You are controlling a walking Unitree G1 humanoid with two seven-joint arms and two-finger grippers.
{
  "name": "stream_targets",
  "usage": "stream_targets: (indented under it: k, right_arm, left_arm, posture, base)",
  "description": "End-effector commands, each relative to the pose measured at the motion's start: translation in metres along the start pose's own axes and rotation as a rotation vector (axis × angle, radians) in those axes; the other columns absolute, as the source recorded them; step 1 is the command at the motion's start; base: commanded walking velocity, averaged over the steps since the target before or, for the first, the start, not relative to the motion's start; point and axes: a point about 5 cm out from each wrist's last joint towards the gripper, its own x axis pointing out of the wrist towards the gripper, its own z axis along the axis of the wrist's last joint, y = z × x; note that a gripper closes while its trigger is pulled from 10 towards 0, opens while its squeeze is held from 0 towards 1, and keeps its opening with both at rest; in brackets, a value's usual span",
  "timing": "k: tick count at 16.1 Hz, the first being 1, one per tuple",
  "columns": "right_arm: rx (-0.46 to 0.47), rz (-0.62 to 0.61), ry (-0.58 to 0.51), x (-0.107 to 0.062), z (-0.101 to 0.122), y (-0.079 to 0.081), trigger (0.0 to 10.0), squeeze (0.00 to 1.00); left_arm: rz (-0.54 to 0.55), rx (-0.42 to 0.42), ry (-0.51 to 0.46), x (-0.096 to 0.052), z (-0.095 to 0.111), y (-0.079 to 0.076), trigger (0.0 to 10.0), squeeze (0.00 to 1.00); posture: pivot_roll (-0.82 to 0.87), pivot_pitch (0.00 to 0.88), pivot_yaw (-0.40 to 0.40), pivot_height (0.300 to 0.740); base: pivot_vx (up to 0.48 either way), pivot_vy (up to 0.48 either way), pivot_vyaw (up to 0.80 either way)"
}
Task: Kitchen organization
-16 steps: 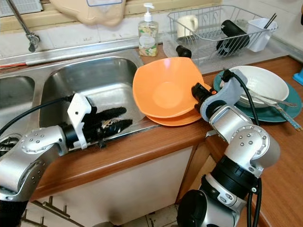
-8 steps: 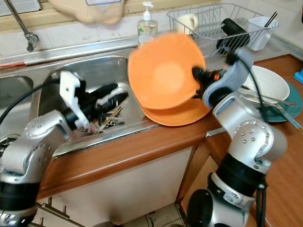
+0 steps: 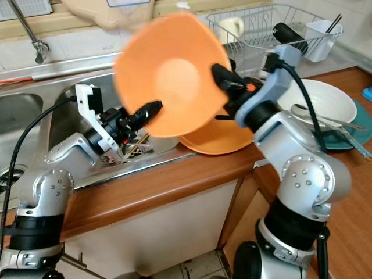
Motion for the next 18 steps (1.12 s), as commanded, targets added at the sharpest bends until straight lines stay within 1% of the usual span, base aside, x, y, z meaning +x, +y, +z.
stream_targets:
  k: [1,2,4,6,11,18]
  right_arm:
    - [-0.002,0.026,-0.038,-0.0026,0.0035,0.0044,0.5,0.00]
    - [0.002,0.019,-0.039,-0.0029,0.0029,0.0032,0.0,0.00]
    - [0.026,-0.017,-0.045,-0.0037,0.0011,-0.0024,0.0,0.00]
    - [0.028,-0.024,-0.044,-0.0041,0.0005,-0.0031,0.0,0.00]
    - [0.038,-0.030,-0.048,-0.0041,-0.0008,-0.0029,0.0,0.00]
    - [0.023,-0.017,-0.041,-0.0026,-0.0018,-0.0004,0.0,0.00]
  left_arm:
    - [0.024,-0.019,-0.016,-0.0005,0.0039,0.0054,1.6,0.00]
    - [0.024,-0.022,-0.018,-0.0004,0.0039,0.0056,0.0,0.00]
    - [0.014,-0.036,-0.019,0.0004,0.0031,0.0047,0.0,0.00]
    - [0.012,-0.050,-0.027,0.0010,0.0032,0.0041,0.0,0.00]
    - [0.015,-0.068,-0.039,0.0021,0.0039,0.0044,0.0,0.00]
    - [0.021,-0.066,-0.033,0.0032,0.0039,0.0049,0.0,0.00]
  posture:
    - [-0.18,0.000,0.101,0.740]
    - [-0.18,0.000,0.101,0.740]
    - [-0.18,0.000,0.101,0.740]
    - [-0.17,0.000,0.104,0.740]
    - [-0.17,0.000,0.104,0.740]
    - [-0.17,0.000,0.105,0.740]
  base:
    - [0.000,0.000,0.00]
    - [0.000,0.000,0.00]
    - [0.000,0.000,0.00]
    - [0.000,0.000,0.00]
    - [0.000,0.000,0.00]
    - [0.000,0.000,0.00]
